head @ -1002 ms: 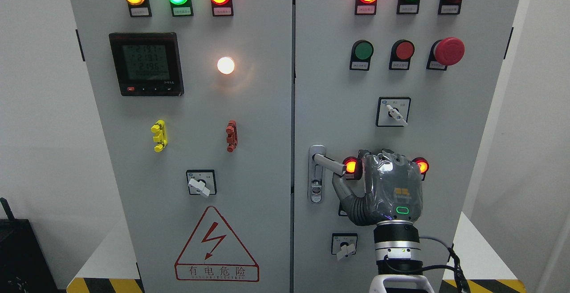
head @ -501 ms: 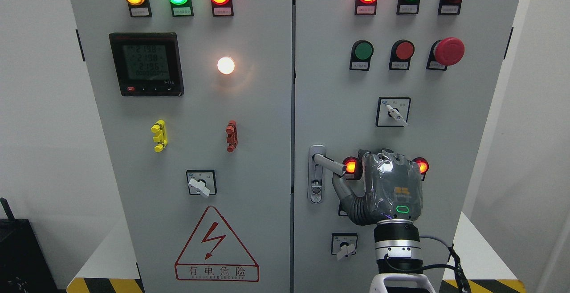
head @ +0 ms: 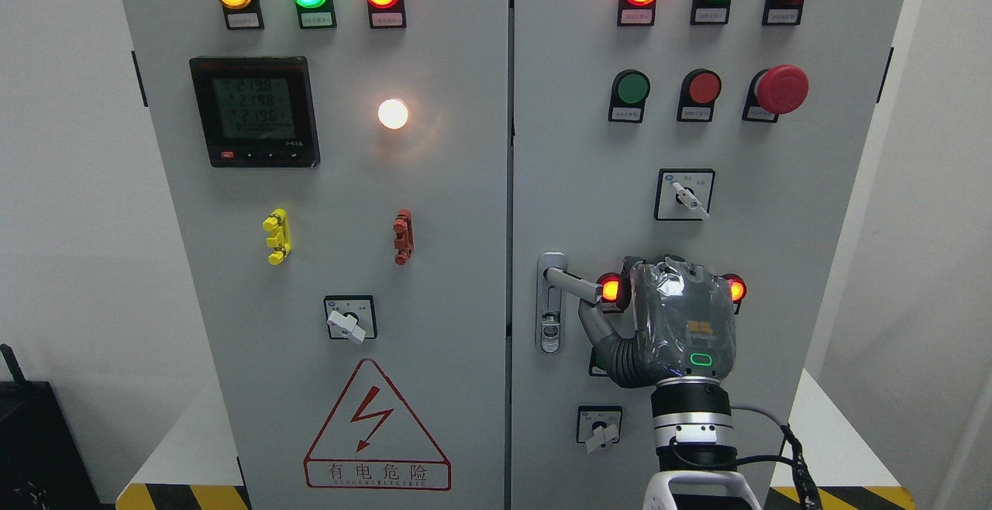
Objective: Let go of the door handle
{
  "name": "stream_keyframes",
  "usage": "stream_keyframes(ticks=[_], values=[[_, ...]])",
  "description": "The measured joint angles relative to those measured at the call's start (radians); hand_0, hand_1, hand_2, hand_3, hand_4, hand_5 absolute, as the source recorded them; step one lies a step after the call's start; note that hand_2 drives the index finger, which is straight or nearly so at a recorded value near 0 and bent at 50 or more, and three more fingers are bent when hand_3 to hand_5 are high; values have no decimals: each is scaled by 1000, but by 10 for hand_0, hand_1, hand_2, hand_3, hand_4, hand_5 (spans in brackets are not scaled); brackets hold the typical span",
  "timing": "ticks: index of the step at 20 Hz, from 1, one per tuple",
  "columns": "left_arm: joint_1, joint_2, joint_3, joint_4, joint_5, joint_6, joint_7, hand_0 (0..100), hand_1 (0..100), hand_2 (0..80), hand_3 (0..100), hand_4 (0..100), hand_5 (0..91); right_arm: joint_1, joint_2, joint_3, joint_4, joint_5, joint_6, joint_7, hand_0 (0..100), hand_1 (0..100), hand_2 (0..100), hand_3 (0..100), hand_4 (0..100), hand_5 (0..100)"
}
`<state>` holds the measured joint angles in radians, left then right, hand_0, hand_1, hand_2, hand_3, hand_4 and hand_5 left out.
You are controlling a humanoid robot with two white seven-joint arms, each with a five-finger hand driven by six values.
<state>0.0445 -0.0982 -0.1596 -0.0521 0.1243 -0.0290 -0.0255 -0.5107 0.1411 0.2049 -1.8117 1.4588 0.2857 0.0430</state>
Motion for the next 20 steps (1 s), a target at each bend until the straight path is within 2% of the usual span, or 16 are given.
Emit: stream_keyframes(ticks=[10,20], values=[[0,0,0,0,0,-4,0,0,0,47,105,3,0,3,0,-3,-1,-4,-4,4,480,430,739,968,771,699],[0,0,0,0,0,0,0,0,0,46,106,4,0,54,-1,2,-24,-11,-17,-14,498,424,734,957,765,694]])
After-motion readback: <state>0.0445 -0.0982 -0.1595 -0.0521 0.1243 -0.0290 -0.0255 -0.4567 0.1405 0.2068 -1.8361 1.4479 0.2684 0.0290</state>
